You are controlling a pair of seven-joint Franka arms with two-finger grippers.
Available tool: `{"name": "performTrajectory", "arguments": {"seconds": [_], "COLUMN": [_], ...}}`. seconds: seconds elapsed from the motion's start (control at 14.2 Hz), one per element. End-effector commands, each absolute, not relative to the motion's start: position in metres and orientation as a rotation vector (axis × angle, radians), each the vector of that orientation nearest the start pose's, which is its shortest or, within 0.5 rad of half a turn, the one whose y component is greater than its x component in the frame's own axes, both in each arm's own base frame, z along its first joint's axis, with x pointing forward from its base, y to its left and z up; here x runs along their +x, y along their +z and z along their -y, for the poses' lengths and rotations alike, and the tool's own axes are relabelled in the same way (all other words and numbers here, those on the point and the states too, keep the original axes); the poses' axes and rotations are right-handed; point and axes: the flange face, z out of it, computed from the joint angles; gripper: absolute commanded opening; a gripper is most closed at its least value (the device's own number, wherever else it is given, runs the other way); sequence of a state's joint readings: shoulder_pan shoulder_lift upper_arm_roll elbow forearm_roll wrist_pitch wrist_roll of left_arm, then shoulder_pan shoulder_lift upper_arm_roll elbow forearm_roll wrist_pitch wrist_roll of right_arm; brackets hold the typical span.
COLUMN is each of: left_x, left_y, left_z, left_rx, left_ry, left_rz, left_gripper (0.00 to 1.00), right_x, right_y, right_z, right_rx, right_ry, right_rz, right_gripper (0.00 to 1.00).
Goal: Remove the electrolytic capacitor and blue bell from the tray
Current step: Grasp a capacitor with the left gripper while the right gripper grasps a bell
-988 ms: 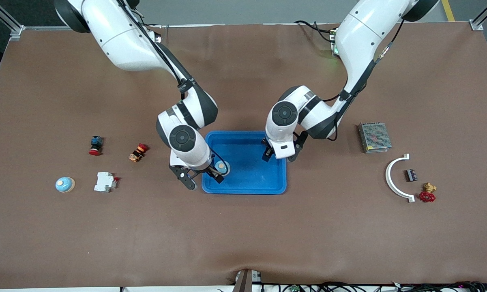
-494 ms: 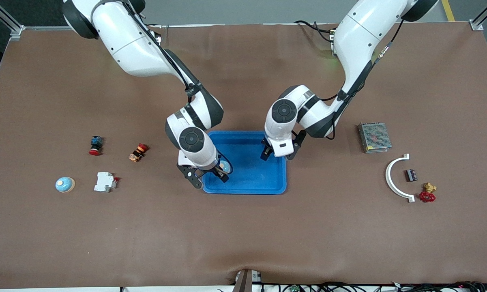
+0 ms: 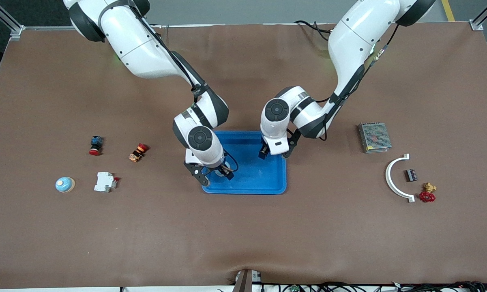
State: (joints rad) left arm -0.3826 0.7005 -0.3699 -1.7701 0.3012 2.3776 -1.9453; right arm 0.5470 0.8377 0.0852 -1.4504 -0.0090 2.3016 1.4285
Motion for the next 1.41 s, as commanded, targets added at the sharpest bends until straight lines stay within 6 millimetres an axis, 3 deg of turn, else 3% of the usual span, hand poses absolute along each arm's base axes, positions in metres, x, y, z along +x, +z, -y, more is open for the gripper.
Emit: {"name": "performTrajectory", "arguments": {"seconds": [0.0, 0.49, 0.56, 0.64, 0.71, 0.85, 1.06, 1.34], "left_x": [0.491, 0.491, 0.491, 0.492, 0.493, 0.494, 0.496, 0.502], "left_y": [0.179, 0.174, 0.174, 0.174, 0.175, 0.176, 0.179, 0.187], "left_z": [0.432, 0.433, 0.433, 0.432, 0.432, 0.433, 0.434, 0.432], "left_rx": [-2.706, -2.723, -2.724, -2.725, -2.727, -2.73, -2.736, -2.737], "left_ry": [0.025, 0.003, 0.003, 0.002, 0.0, -0.002, -0.006, -0.017], "left_rz": [1.558, 1.535, 1.533, 1.531, 1.534, 1.534, 1.538, 1.542], "left_gripper": [1.0, 1.0, 0.97, 0.79, 0.65, 0.48, 0.14, 0.08], "right_x": [0.592, 0.594, 0.595, 0.597, 0.597, 0.598, 0.598, 0.6], "right_y": [0.183, 0.179, 0.177, 0.181, 0.18, 0.181, 0.181, 0.192], "right_z": [-0.423, -0.424, -0.423, -0.425, -0.425, -0.426, -0.426, -0.43], "right_rx": [-2.845, -2.845, -2.843, -2.833, -2.827, -2.823, -2.819, -2.816], "right_ry": [0.023, 0.018, 0.021, 0.016, 0.016, 0.017, 0.02, 0.02], "right_rz": [-1.249, -1.248, -1.255, -1.257, -1.27, -1.276, -1.28, -1.269], "right_gripper": [1.0, 1.0, 1.0, 0.98, 0.87, 0.57, 0.0, 0.0]}}
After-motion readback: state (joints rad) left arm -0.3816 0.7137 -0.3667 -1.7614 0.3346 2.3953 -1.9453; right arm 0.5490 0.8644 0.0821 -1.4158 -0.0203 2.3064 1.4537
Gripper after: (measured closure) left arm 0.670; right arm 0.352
